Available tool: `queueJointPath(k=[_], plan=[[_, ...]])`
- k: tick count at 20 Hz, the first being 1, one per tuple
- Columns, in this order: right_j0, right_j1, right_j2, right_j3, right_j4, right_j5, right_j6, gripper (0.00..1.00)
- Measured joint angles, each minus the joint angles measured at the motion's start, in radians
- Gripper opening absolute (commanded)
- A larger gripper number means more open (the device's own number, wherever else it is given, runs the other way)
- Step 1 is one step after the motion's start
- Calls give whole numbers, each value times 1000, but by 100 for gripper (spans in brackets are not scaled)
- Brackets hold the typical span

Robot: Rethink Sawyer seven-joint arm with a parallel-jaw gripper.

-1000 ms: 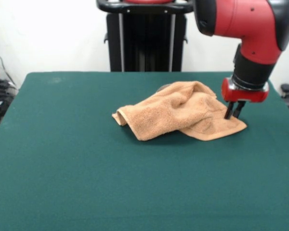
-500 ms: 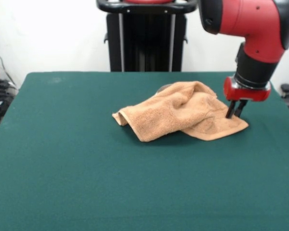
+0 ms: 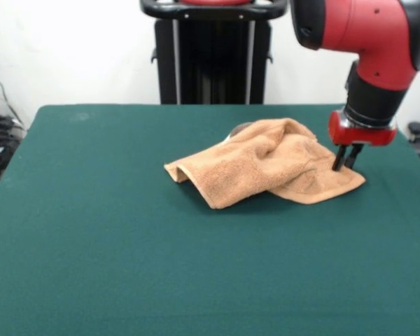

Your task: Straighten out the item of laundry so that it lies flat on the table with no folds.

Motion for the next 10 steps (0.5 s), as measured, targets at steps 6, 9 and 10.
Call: queueJointPath(k=[6, 9, 10], plan=[[-1, -8, 21, 0, 5, 0, 0, 0], [-1, -13, 36, 0, 13, 0, 0, 0], [-1, -15, 44, 0, 19, 0, 0, 0]])
